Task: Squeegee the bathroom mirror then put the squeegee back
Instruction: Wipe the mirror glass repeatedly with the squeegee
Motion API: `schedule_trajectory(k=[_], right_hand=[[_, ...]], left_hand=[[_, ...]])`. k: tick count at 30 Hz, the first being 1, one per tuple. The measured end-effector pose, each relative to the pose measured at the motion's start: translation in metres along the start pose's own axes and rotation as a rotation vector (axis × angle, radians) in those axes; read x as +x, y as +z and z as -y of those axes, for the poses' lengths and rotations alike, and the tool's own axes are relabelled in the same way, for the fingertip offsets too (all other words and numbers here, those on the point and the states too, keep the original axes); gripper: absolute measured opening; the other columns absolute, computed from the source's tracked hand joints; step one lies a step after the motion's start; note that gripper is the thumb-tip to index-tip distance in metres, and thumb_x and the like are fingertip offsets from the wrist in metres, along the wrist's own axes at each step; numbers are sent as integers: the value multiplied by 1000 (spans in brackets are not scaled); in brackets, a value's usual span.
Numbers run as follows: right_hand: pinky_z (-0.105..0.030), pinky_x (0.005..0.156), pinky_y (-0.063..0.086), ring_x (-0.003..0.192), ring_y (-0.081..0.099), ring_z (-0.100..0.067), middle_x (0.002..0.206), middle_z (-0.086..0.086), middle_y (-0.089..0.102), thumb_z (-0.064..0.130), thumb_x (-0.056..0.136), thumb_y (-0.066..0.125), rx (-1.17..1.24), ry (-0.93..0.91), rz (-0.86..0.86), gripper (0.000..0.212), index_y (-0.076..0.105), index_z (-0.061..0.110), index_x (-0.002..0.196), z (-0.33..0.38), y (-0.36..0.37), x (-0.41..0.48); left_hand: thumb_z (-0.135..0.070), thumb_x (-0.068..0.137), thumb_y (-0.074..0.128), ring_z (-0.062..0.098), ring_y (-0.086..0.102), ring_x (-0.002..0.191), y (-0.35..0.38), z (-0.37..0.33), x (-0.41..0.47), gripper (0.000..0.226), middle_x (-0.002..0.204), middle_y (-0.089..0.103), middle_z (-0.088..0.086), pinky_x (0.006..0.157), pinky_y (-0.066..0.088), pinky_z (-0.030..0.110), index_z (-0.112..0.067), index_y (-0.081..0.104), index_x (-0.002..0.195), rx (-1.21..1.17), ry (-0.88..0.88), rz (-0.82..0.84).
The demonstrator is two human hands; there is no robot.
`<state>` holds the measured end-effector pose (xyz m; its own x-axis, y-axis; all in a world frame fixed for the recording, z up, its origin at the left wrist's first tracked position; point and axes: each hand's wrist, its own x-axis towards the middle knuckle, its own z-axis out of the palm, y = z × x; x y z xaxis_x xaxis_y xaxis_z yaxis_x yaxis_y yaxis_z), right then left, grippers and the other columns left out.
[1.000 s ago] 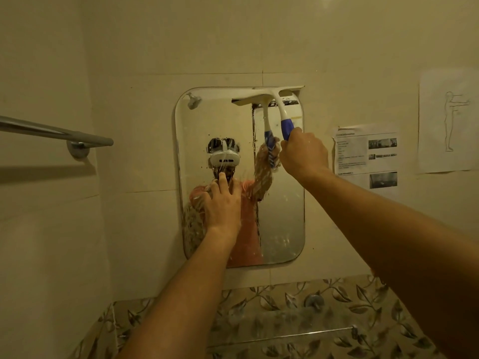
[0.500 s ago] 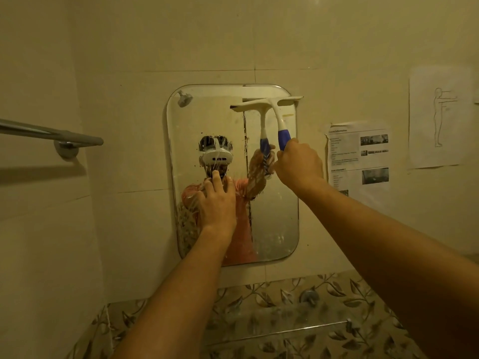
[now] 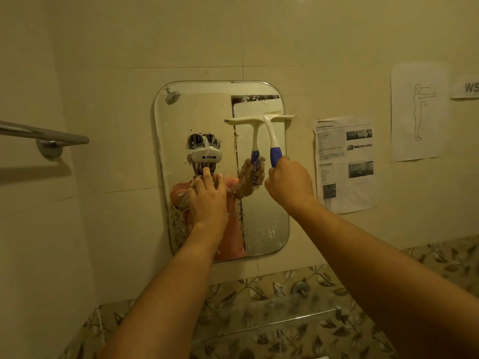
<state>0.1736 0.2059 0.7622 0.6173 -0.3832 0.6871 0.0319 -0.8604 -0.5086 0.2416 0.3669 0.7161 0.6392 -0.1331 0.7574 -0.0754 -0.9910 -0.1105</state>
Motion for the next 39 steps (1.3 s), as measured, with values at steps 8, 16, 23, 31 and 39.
schedule_trajectory(k=[8, 16, 23, 31, 39], right_hand=[[-39, 69, 58, 76, 62, -21, 99, -8, 61, 29, 102, 54, -66, -87, -39, 35, 45, 9, 129, -11, 2, -24], [-33, 58, 40, 69, 52, -18, 102, -9, 56, 20, 102, 52, -328, -315, -207, 41, 37, 9, 139, 12, -52, 33], [-37, 63, 39, 74, 52, -21, 101, -9, 55, 23, 104, 49, -430, -317, -198, 42, 37, 9, 142, 38, -47, 39], [-36, 61, 40, 74, 52, -20, 99, -8, 54, 20, 102, 49, -316, -238, -93, 47, 33, 7, 144, 41, -26, 14], [-31, 55, 42, 63, 50, -14, 92, -4, 51, 20, 101, 50, -196, -153, -6, 48, 32, 8, 144, 18, -7, -23]], left_hand=[[-36, 78, 78, 38, 29, 140, 0, 3, 0, 99, 160, 13, 21, 110, 35, 51, -21, 20, 157, 25, 20, -11], [-27, 75, 82, 39, 30, 138, 2, -2, 4, 99, 160, 13, 21, 110, 34, 52, -22, 24, 155, 36, -9, 5], [-24, 75, 82, 39, 32, 136, 5, 0, 6, 95, 158, 15, 22, 110, 36, 52, -21, 29, 153, 30, -1, -15], [-27, 74, 85, 40, 31, 138, 8, -2, 6, 99, 159, 15, 23, 110, 36, 54, -21, 26, 154, 45, 2, -7], [-40, 73, 82, 39, 29, 138, 8, -1, 5, 106, 159, 12, 23, 110, 36, 53, -21, 20, 157, 71, 11, -17]])
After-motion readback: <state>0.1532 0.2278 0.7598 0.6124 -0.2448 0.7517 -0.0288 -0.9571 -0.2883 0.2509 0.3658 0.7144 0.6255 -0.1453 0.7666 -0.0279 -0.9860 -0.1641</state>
